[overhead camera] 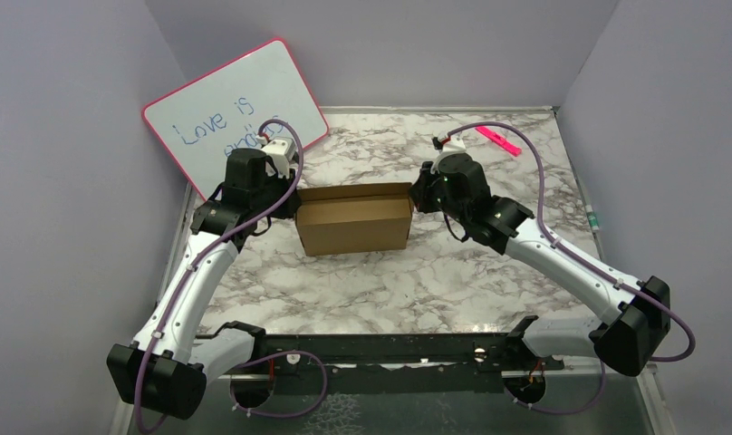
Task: Fold the paper box
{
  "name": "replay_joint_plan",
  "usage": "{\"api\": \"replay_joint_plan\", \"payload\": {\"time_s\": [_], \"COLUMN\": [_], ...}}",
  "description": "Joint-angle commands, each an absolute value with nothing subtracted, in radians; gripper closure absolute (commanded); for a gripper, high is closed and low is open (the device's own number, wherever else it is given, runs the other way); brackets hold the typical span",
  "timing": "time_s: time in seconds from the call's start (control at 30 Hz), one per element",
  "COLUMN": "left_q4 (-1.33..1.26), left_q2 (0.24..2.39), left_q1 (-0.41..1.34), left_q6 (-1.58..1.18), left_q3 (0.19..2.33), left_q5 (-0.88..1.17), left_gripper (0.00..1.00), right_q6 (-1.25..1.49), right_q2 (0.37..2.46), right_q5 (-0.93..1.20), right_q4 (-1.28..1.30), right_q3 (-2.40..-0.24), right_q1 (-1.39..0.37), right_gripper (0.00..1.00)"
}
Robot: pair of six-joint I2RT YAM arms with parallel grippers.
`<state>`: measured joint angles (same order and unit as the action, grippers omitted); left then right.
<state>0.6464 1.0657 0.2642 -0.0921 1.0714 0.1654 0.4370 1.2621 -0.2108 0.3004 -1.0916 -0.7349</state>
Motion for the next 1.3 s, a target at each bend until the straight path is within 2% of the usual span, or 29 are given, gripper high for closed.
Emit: {"api": "replay_joint_plan", "payload": {"time_s": [0.0, 0.57, 0.97, 1.27], "left_q4": [0.658, 0.604, 0.634, 0.612], "left_q2": [1.070, 1.062, 1.051, 1.055], "left_q1": [0.275, 0.275, 0.275, 0.275], "left_q6": [-0.102, -0.230, -0.144, -0.181], "left_q3": [1.100, 1.072, 1.058, 1.020], "left_q5": [0.158, 0.223, 0.097, 0.134], "left_gripper": [0.76, 0.76, 0.77, 0.80], "right_q6": [0.460, 0.486, 0.476, 0.511], "right_q2": [1.298, 1.309, 1.308, 1.316], "right_q5": [-0.134, -0.091, -0.099, -0.076], "right_q4": [0.369, 0.353, 0.348, 0.336], "right_q3": [-1.069, -1.080, -1.070, -1.077], "right_q1": [-0.755, -0.755, -0.755, -0.755], "right_gripper": [0.92, 0.92, 0.92, 0.92]}}
